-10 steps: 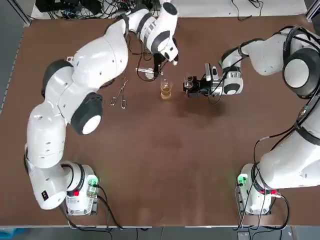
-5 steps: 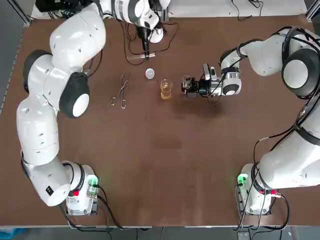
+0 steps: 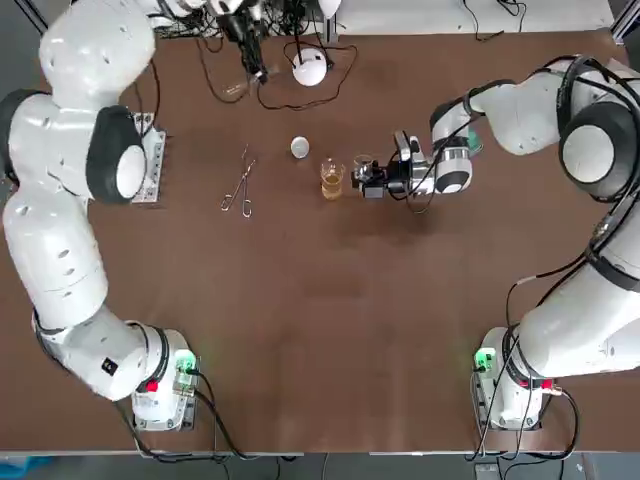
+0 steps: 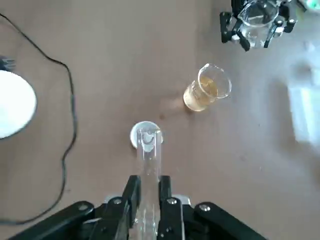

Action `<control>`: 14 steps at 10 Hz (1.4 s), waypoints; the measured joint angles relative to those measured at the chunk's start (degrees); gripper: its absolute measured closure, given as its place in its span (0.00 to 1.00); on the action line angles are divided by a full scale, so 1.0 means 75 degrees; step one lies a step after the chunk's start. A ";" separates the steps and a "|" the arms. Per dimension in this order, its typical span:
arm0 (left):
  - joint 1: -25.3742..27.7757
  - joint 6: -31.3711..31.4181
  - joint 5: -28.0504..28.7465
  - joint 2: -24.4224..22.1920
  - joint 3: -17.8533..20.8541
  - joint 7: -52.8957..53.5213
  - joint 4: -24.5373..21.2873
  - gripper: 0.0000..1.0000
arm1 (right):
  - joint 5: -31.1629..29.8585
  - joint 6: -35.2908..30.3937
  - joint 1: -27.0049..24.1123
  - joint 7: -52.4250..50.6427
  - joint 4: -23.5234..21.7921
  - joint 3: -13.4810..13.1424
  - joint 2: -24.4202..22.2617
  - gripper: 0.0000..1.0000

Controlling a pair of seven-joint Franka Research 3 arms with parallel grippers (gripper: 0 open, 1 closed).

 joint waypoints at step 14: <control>0.6667 -0.5460 -0.3319 0.0877 -0.0570 0.6510 -0.0632 0.79 | 0.2726 -0.0348 0.1251 0.1467 0.0570 0.0391 0.0477 0.62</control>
